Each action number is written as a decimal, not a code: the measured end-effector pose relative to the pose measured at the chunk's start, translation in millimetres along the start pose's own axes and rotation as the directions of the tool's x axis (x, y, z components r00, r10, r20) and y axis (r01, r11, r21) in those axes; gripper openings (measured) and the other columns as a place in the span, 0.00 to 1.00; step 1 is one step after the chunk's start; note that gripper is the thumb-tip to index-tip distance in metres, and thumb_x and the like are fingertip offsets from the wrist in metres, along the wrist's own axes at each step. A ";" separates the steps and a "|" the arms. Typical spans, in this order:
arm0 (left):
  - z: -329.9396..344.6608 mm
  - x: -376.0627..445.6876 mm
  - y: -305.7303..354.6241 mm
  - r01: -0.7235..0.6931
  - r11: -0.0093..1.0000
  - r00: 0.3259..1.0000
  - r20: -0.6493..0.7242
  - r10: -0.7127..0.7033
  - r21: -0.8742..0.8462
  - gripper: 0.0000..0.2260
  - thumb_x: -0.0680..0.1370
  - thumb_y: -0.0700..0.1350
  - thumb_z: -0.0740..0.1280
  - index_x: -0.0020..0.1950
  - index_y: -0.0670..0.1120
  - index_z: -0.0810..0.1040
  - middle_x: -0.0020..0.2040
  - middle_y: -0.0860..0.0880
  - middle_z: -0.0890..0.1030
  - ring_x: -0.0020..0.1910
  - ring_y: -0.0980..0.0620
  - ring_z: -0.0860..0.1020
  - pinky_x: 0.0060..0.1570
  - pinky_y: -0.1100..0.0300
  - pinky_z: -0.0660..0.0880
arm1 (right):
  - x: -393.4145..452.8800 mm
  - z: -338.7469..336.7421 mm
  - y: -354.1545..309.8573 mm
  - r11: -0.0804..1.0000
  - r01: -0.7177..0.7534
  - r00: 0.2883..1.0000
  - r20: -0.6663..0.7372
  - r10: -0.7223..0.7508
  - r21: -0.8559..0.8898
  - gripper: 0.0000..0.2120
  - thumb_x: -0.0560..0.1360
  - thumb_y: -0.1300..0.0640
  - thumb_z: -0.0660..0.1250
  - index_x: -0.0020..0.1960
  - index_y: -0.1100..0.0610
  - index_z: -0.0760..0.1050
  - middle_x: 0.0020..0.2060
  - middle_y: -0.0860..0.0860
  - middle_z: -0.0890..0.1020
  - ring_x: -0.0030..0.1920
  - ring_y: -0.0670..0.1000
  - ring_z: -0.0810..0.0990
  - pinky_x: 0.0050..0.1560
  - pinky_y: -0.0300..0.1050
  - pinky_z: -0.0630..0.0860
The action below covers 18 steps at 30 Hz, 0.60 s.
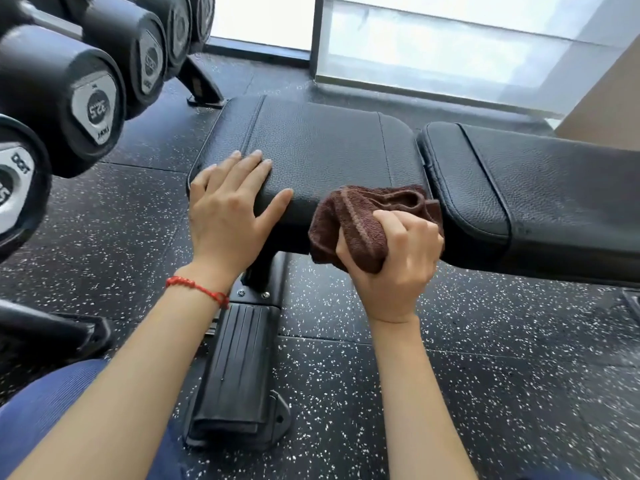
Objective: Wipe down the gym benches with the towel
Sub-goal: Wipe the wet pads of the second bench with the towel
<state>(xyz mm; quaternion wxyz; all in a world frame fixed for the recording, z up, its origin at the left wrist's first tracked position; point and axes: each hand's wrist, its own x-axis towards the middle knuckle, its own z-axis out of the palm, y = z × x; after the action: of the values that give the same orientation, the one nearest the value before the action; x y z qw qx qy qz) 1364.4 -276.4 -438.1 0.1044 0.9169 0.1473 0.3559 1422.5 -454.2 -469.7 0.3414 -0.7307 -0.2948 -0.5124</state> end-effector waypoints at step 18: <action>11.9 -1.2 4.3 0.027 0.999 0.997 -0.078 -0.024 0.039 0.24 0.77 0.57 0.54 0.63 0.42 0.76 0.65 0.44 0.75 0.67 0.45 0.69 0.65 0.53 0.54 | -5.5 10.0 -18.4 0.991 0.127 0.988 0.080 -0.130 0.040 0.19 0.65 0.53 0.75 0.50 0.57 0.73 0.37 0.55 0.80 0.39 0.56 0.76 0.46 0.49 0.71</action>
<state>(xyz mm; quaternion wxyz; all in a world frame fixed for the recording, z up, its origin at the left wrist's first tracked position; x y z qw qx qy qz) 1372.6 -281.9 -446.1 0.0850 0.9024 0.1700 0.3866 1412.0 -435.8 -473.7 0.3080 -0.7246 -0.3642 -0.4975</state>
